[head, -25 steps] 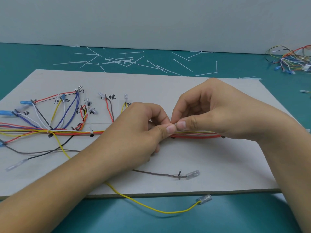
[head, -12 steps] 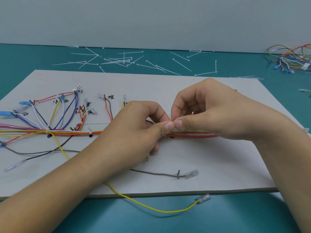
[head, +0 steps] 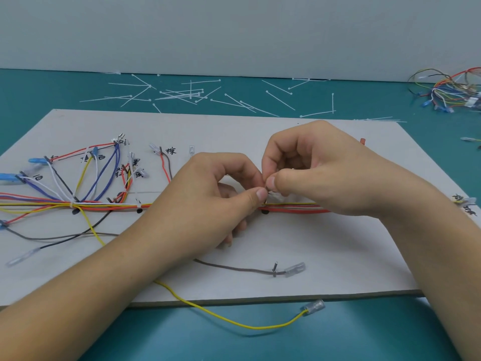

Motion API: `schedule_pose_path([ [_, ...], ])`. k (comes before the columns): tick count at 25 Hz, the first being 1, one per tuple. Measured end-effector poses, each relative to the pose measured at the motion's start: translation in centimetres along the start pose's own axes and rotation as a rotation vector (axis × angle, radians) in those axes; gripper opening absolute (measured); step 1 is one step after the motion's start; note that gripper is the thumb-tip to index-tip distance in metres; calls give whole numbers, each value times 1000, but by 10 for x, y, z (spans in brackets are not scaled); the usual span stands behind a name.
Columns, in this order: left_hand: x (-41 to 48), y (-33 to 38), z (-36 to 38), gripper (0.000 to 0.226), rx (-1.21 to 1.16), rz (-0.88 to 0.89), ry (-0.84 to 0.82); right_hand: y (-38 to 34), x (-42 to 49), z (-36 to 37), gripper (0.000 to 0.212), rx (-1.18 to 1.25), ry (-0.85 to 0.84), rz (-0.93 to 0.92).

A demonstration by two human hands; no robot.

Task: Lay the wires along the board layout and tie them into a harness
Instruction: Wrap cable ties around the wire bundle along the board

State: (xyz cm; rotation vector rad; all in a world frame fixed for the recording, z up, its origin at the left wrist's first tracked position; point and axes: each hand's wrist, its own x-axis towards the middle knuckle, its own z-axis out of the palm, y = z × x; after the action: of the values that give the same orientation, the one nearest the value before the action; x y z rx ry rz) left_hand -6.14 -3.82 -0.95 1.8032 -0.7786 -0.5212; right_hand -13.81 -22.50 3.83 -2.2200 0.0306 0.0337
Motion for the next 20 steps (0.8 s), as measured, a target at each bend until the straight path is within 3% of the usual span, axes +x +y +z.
schedule_pose_path([
  [20,1,8,3,18,139,-23,56,3,9,8,20,-28,202,-63],
])
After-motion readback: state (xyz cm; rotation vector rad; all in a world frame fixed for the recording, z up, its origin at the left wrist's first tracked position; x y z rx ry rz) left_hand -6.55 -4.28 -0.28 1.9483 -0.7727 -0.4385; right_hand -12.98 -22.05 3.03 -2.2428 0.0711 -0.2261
